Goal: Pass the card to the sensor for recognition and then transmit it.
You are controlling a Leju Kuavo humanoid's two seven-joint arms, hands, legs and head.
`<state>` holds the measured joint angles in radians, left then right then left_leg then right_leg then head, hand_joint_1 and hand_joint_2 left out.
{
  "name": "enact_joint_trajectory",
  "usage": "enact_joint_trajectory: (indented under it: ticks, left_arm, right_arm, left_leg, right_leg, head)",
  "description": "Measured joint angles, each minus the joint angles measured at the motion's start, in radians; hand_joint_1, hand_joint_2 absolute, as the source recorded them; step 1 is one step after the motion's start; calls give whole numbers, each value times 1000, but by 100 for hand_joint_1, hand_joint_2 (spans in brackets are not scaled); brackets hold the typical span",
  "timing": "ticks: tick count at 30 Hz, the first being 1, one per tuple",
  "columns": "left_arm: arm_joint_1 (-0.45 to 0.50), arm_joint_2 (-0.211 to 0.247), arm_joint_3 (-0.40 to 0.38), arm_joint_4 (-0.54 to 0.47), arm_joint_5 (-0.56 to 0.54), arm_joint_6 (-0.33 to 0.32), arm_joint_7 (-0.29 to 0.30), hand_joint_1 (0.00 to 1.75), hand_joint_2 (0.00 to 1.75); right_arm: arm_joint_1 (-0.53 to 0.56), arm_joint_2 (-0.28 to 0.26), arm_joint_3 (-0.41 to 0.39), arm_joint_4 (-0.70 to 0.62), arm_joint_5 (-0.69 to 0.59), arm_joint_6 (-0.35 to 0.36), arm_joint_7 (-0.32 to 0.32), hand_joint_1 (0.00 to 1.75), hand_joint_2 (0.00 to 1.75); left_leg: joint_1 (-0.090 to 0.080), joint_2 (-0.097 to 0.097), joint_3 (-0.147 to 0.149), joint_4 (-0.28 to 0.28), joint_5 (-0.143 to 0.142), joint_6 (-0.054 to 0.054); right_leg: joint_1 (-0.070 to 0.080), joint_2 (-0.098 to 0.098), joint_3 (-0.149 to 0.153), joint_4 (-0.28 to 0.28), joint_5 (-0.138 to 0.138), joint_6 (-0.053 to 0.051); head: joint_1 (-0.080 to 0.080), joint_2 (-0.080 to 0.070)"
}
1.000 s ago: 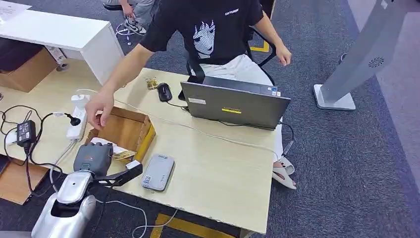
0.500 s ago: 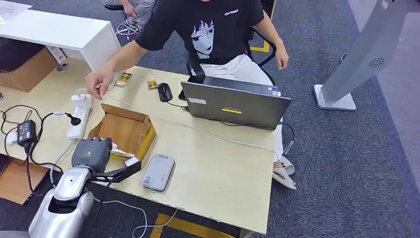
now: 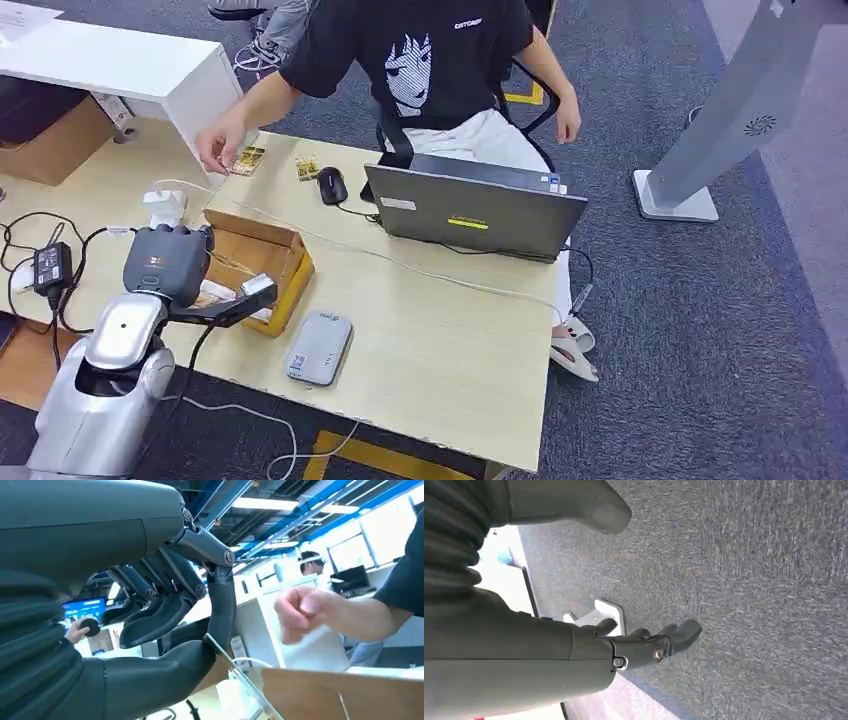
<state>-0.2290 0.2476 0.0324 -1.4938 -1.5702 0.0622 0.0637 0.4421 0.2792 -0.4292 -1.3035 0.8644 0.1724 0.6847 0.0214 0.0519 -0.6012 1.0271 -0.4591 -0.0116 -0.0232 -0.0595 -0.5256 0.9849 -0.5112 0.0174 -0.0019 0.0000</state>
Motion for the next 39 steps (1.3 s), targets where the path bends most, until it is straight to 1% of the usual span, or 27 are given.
enact_joint_trajectory:
  ticks: [7, 11, 13, 18, 22, 24, 30, 39]
  left_arm:
    - [-5, 9, -12, -7, 0, 0, 3, 175, 175]
    - [-12, 9, -13, -10, 0, 11, -2, 175, 175]
    - [-25, -3, -4, -20, 0, 4, -28, 175, 175]
    - [-81, -25, 33, -42, 0, -37, -37, 175, 175]
    - [-127, -56, 84, -61, 0, -73, -47, 175, 175]
    - [-141, -70, 102, -70, 0, -80, -47, 175, 175]
    - [-154, -95, 129, -84, 0, -81, -47, 175, 175]
    - [-152, -149, 156, -121, 0, -82, -65, 175, 175]
  right_arm:
    - [2, 0, 1, 0, 0, 0, -2, 0, 175]
    - [2, 0, 1, 0, 4, 1, -6, 0, 175]
    - [3, 0, 3, -3, 4, 2, -6, 0, 175]
    - [6, 0, 5, -15, 6, 12, 0, 0, 175]
    - [7, 0, 5, -23, 18, 21, 5, 0, 175]
    - [7, 0, 6, -25, 21, 22, 6, 0, 175]
    - [7, 0, 6, -28, 21, 23, 6, 0, 175]
    - [10, 0, 8, -31, 23, 23, 6, 0, 175]
  left_leg:
    - [0, 0, 0, 0, 0, 0]
    - [0, 0, 0, 0, 0, 0]
    - [0, -1, 0, 0, 0, 0]
    - [0, 0, 0, 0, 0, 0]
    - [0, 0, 0, 0, 0, 0]
    - [0, 0, 0, 0, 0, 0]
    - [0, 0, 0, 0, 0, 0]
    - [0, 0, 0, 0, 0, 0]
  right_leg:
    - [0, 0, -1, 0, 0, 0]
    - [0, 0, -1, 0, 0, 0]
    - [0, -1, -1, 0, 0, 0]
    - [0, 0, 1, 0, 0, 0]
    - [0, 0, 2, 0, 0, 0]
    - [0, 0, 2, 0, 0, 0]
    - [0, 0, 1, 0, 0, 0]
    - [0, 0, 2, 0, 0, 0]
  head:
    - [0, 0]
    - [0, 0]
    - [0, 0]
    - [0, 0]
    - [0, 0]
    - [0, 0]
    - [0, 0]
    - [0, 0]
